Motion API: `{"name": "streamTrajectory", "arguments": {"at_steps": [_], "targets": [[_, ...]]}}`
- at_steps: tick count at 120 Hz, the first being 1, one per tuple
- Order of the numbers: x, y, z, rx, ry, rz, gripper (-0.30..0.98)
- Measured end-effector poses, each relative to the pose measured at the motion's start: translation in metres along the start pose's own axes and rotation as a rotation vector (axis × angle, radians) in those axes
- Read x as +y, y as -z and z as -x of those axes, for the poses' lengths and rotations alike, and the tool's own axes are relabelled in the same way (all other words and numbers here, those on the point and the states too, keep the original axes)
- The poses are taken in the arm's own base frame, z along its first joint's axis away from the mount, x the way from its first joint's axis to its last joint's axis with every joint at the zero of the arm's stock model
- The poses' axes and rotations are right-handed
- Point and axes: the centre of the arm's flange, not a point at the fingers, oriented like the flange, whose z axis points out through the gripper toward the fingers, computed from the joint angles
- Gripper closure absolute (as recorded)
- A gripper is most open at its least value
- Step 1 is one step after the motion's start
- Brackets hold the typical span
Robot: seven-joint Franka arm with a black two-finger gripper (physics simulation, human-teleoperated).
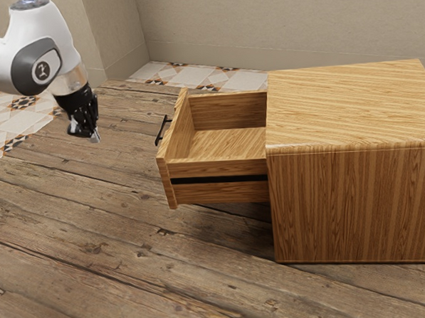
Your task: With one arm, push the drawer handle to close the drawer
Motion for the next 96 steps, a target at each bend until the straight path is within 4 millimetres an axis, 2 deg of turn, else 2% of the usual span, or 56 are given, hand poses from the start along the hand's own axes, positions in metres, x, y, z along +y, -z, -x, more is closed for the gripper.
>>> {"name": "streamTrajectory", "arguments": {"at_steps": [15,30,49,69,81,96], "targets": [[0.012,-0.019,0.01,0.001,0.043,-0.003,0.78],[0.015,-0.028,0.035,-0.009,0.045,0.01,0.78],[0.021,-0.033,0.071,-0.03,0.034,0.038,0.78],[0.019,-0.036,0.101,-0.049,0.022,0.056,0.79],[0.021,-0.039,0.107,-0.057,0.033,0.066,0.79],[0.036,-0.041,0.097,-0.061,0.073,0.087,0.79]]}}
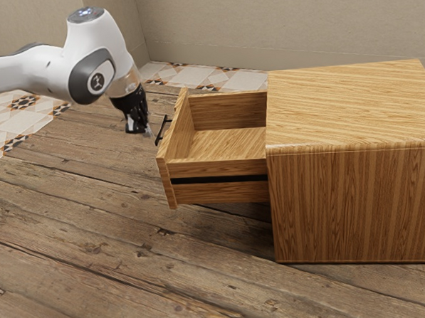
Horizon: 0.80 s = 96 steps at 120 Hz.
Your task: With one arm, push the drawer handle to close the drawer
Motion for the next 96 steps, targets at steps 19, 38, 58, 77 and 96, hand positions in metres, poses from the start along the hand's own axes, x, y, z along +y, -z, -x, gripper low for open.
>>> {"name": "streamTrajectory", "arguments": {"at_steps": [19,38,58,77,96], "targets": [[0.007,-0.008,0.012,-0.009,0.003,0.007,0.79],[0.008,-0.012,0.027,-0.02,-0.008,0.009,0.78],[0.01,-0.013,0.046,-0.035,-0.028,0.015,0.79],[0.005,-0.016,0.068,-0.052,-0.058,0.011,0.79],[0.017,-0.02,0.079,-0.066,-0.061,0.022,0.79]]}}
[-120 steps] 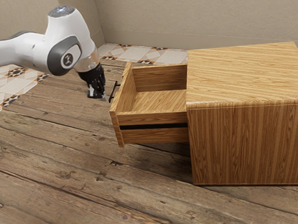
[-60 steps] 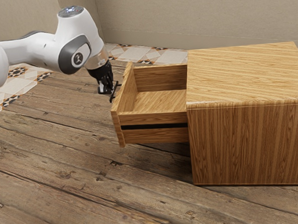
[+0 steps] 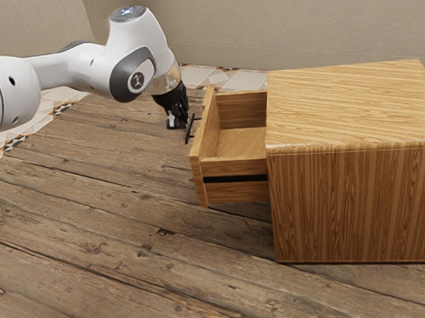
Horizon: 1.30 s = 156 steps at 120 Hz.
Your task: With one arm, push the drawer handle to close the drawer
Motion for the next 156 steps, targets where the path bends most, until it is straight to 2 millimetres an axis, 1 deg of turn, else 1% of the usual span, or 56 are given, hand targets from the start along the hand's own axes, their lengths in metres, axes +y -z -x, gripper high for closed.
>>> {"name": "streamTrajectory", "arguments": {"at_steps": [28,44,57,80,91,102,117,127,156], "targets": [[0.012,-0.01,0.025,-0.031,-0.024,0.007,0.79],[0.013,-0.017,0.037,-0.046,-0.04,0.006,0.79],[0.015,-0.018,0.048,-0.059,-0.054,0.015,0.79],[0.009,-0.014,0.069,-0.073,-0.092,0.027,0.79],[0.007,-0.019,0.074,-0.079,-0.101,0.029,0.79],[0.006,-0.019,0.081,-0.091,-0.11,0.035,0.79],[0.003,-0.02,0.096,-0.107,-0.129,0.042,0.79],[-0.003,-0.018,0.107,-0.115,-0.147,0.044,0.79],[-0.01,-0.015,0.123,-0.133,-0.178,0.068,0.79]]}}
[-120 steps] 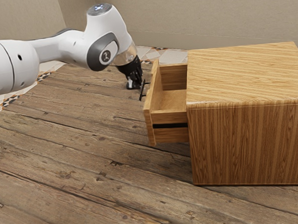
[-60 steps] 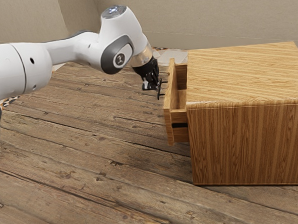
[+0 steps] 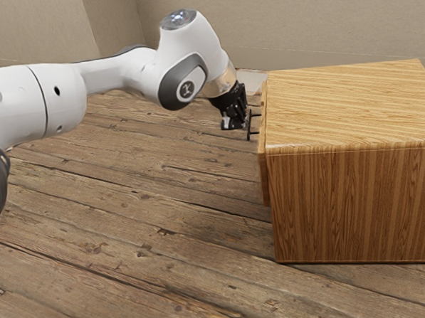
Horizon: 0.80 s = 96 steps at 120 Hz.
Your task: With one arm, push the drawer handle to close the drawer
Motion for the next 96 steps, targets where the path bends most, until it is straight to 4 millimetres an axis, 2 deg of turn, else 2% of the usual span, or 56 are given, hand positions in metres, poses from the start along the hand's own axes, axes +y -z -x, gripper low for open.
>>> {"name": "streamTrajectory", "arguments": {"at_steps": [16,32,36,41,44,52,58,65,70,78,96], "targets": [[0.003,-0.004,0.012,-0.015,-0.016,0.017,0.79],[0.003,-0.005,0.012,-0.015,-0.02,0.021,0.78],[0.0,-0.005,0.007,-0.007,-0.017,0.014,0.78],[-0.009,0.001,-0.017,0.02,0.009,-0.001,0.78],[-0.013,0.009,-0.033,0.033,0.03,-0.006,0.79],[-0.046,0.056,-0.082,0.071,0.084,-0.014,0.78],[-0.065,0.107,-0.112,0.094,0.121,-0.016,0.67],[-0.078,0.153,-0.138,0.118,0.158,-0.032,0.53],[-0.082,0.177,-0.153,0.135,0.175,-0.053,0.44],[-0.088,0.195,-0.182,0.159,0.205,-0.112,0.32],[-0.105,0.201,-0.203,0.144,0.213,-0.24,0.16]]}}
